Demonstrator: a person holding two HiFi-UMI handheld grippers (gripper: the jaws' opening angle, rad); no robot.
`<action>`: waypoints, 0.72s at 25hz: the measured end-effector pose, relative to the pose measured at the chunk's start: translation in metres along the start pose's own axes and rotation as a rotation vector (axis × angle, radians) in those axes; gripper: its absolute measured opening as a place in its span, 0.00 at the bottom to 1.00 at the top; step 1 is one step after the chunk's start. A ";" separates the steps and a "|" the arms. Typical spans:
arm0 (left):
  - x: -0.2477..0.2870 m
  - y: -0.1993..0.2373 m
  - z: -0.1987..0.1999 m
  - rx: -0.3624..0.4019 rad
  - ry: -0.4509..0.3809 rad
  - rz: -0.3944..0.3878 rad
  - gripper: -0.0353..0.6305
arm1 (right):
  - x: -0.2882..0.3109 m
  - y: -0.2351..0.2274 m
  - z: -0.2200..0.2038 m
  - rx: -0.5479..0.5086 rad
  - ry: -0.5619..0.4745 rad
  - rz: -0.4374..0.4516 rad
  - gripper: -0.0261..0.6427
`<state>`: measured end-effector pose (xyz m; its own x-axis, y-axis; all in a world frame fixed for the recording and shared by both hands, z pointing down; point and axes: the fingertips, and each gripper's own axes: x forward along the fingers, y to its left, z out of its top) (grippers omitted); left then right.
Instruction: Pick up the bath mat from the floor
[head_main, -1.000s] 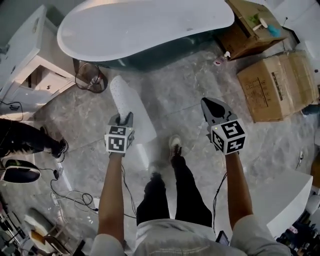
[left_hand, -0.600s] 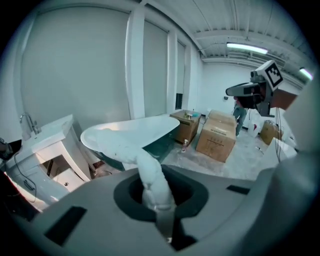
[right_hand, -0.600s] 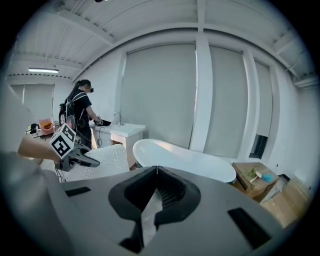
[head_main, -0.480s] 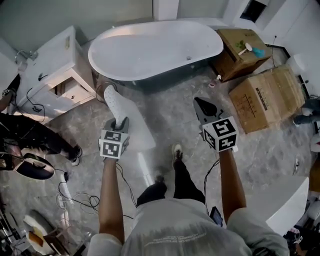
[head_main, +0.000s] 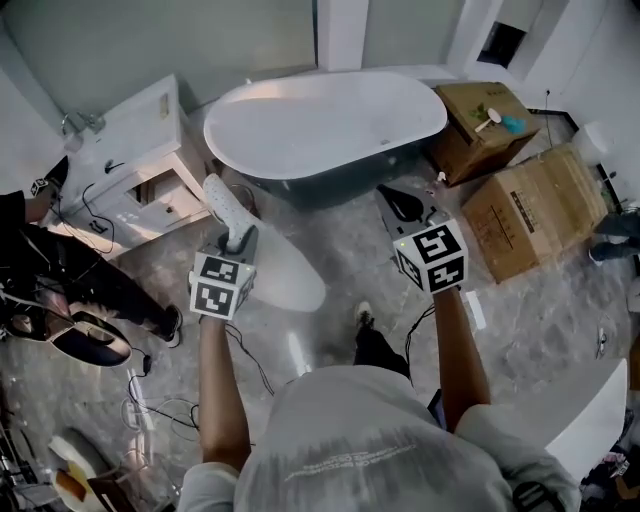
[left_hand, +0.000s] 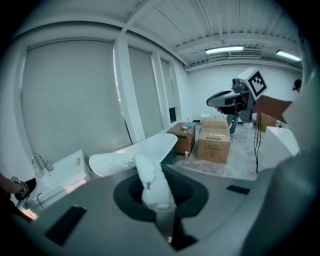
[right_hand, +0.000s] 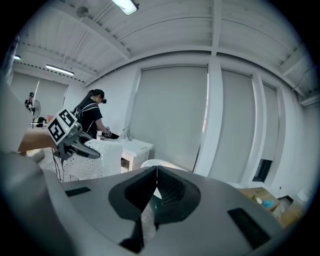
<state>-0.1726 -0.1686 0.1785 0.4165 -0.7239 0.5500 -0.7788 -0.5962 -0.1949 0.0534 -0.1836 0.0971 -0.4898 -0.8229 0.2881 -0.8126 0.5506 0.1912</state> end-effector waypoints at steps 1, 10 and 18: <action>-0.006 0.003 0.006 0.003 -0.013 0.006 0.10 | -0.001 0.005 0.005 -0.006 -0.006 0.004 0.06; -0.062 0.026 0.065 0.023 -0.268 0.147 0.10 | -0.014 0.010 0.034 -0.054 -0.053 -0.017 0.06; -0.075 0.040 0.075 -0.011 -0.326 0.189 0.10 | -0.015 0.009 0.054 -0.095 -0.067 -0.027 0.06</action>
<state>-0.2000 -0.1636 0.0688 0.3913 -0.8943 0.2170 -0.8603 -0.4392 -0.2587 0.0362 -0.1741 0.0442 -0.4904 -0.8436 0.2187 -0.7937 0.5360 0.2876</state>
